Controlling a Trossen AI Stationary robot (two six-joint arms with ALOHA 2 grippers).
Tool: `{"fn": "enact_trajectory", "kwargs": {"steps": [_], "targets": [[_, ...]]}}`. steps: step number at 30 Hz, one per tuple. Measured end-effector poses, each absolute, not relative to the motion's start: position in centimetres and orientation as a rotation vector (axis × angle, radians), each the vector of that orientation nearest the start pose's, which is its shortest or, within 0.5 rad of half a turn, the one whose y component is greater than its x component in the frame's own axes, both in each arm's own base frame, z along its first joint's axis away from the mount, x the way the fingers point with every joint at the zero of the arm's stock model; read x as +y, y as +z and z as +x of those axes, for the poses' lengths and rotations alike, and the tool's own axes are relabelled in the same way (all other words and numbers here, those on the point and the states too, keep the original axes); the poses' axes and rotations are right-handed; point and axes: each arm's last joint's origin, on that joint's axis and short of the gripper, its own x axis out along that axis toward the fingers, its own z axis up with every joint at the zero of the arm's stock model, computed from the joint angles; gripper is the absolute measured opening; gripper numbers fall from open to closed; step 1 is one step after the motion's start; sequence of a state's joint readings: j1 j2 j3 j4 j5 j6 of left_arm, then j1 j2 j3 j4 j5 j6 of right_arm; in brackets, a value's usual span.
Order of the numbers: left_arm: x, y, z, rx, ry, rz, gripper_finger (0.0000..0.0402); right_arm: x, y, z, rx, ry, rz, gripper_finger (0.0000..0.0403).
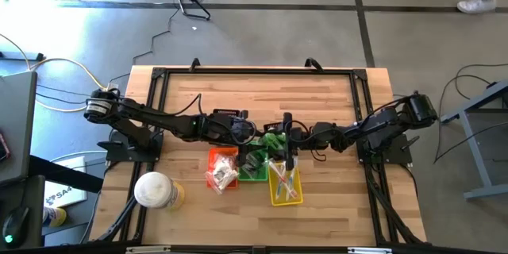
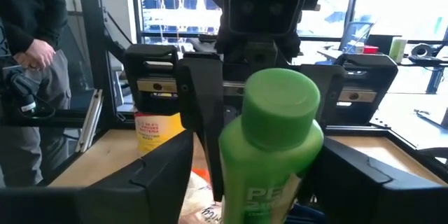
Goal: Pick & Place Travel size toiletries
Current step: Put the green shampoo into the right black bin
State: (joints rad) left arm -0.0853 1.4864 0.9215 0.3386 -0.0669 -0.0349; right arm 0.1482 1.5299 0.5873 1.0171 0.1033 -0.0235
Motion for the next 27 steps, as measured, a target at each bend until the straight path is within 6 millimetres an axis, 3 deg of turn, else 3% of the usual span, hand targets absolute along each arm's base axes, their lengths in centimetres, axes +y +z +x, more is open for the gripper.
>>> {"fn": "enact_trajectory", "kwargs": {"steps": [20, 27], "targets": [[-2.65, 26.37, 32.97, 0.231, -0.016, -0.016, 0.0163, 4.02, 21.06, 29.54, -0.064, 0.016, -0.012, 0.0158], [-2.65, 26.37, 32.97, 0.231, -0.016, -0.016, 0.0163, 4.03, 21.07, 29.54, -0.064, 0.018, -0.013, 0.0156]]}}
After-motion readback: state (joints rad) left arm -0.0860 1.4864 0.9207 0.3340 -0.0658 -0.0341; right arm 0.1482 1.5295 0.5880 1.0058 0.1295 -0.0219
